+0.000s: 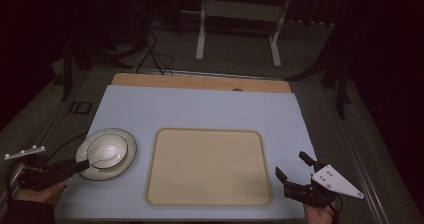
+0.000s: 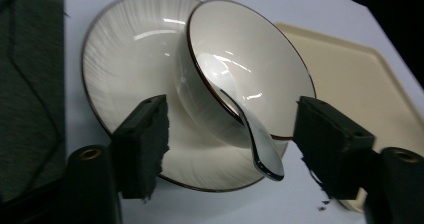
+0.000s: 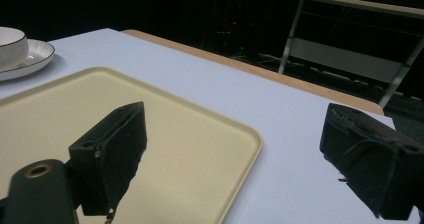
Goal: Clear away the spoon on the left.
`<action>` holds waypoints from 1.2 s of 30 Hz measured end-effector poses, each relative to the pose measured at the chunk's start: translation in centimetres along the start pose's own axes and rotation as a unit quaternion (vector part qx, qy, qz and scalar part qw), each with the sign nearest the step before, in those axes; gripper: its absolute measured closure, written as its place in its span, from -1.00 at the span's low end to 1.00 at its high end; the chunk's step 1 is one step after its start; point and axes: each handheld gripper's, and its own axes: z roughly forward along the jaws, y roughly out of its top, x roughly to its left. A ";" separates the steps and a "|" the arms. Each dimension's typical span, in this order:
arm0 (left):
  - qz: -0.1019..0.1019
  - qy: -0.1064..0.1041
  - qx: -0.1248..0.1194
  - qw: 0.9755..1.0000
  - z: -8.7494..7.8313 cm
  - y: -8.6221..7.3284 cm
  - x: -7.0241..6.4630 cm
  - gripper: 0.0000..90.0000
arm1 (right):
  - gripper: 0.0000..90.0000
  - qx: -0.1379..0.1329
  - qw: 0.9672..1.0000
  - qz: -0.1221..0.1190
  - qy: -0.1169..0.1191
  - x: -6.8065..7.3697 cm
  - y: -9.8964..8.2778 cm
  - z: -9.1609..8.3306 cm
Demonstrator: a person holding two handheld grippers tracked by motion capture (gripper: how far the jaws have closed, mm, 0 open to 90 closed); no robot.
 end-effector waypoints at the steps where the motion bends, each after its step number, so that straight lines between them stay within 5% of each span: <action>1: -0.001 0.000 0.003 1.000 0.1 0.0 0.1 -0.23 | -0.75 0.000 1.000 0.000 0.000 0.0 0.0 0.0; 7: -0.012 -0.026 0.007 1.000 0.2 -0.1 0.7 0.08 | -0.75 0.001 1.000 0.000 0.000 0.0 0.0 0.0; 18: -0.011 -0.038 0.019 0.999 0.2 0.0 0.4 0.34 | -0.75 0.001 1.000 -0.001 -0.001 0.0 0.0 0.1; 26: -0.029 -0.052 0.013 0.998 0.1 0.0 0.6 0.65 | -0.74 0.001 1.000 -0.001 -0.002 0.0 0.0 0.0; 29: -0.025 -0.052 0.015 0.998 0.1 0.1 0.4 0.70 | -0.74 0.001 1.000 -0.001 -0.002 0.0 0.0 0.1; 36: 0.021 -0.038 0.042 0.998 0.3 0.1 -0.9 0.86 | -0.74 0.001 1.000 -0.002 -0.002 0.0 0.0 0.1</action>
